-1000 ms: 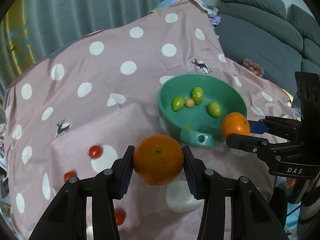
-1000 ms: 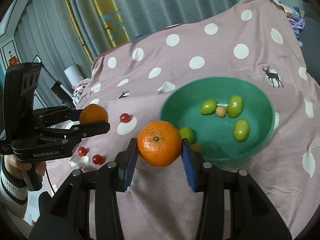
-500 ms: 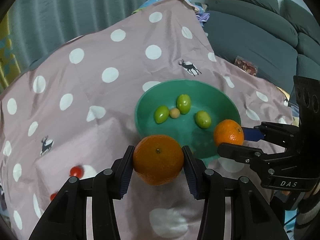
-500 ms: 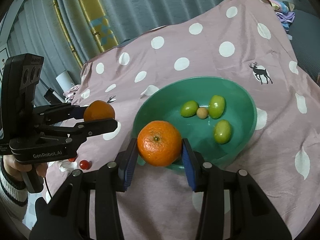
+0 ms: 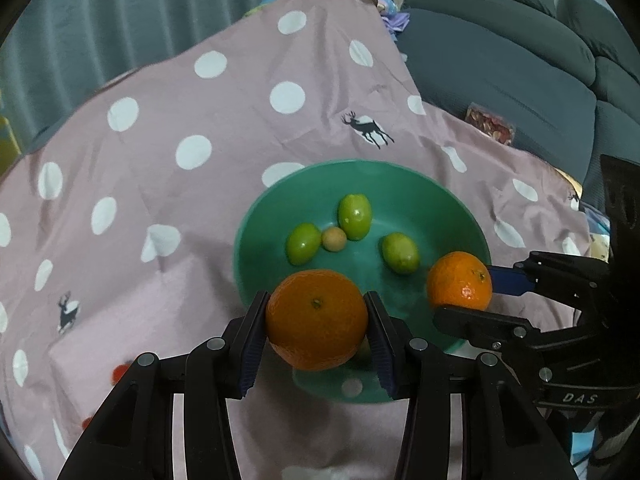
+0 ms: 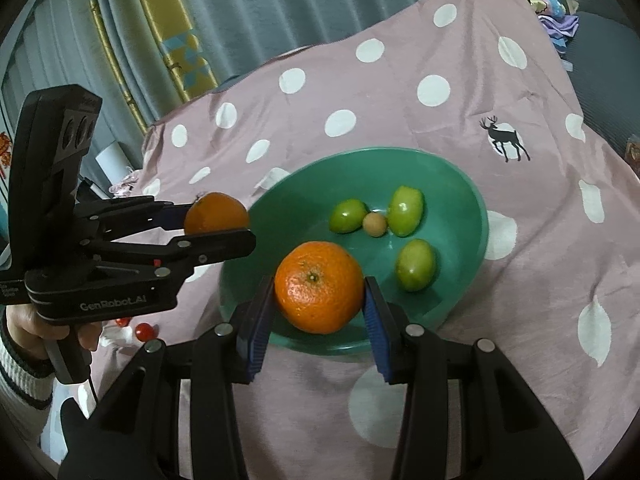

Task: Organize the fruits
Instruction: 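Carry the oranges in both tools toward the green basin, then open both tools to drop the oranges into the basin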

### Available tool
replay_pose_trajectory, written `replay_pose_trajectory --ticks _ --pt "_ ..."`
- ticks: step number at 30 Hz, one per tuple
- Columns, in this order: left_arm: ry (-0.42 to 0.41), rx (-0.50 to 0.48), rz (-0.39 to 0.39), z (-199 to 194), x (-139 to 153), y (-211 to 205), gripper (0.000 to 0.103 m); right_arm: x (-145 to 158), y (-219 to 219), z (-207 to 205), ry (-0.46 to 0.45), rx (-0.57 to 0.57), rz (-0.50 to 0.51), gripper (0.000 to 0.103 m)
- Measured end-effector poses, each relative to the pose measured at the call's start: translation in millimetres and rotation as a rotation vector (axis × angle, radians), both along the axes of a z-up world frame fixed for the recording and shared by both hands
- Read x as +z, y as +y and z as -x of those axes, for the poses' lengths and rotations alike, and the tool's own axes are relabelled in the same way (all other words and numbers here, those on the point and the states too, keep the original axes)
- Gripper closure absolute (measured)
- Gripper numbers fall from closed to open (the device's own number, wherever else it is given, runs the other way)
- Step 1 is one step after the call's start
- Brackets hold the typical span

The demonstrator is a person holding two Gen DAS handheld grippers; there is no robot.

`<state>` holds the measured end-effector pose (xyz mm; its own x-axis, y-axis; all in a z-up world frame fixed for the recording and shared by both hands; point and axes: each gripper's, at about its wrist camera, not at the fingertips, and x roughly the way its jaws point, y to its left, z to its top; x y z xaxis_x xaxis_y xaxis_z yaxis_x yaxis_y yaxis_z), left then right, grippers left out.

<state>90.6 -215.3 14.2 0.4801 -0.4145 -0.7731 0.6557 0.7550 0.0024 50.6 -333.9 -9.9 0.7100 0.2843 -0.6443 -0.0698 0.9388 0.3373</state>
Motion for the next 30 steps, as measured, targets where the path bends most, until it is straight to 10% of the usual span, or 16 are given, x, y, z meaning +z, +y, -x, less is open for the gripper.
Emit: replay_pose_trajectory --ticks 19,30 --pt "-0.009 0.014 -0.001 5 -2 -2 0.055 5 0 4 -0.013 -0.01 0.01 0.052" --pt "-0.018 0.109 0.015 30 7 47 0.034 26 18 30 -0.047 0.005 0.003 0.037"
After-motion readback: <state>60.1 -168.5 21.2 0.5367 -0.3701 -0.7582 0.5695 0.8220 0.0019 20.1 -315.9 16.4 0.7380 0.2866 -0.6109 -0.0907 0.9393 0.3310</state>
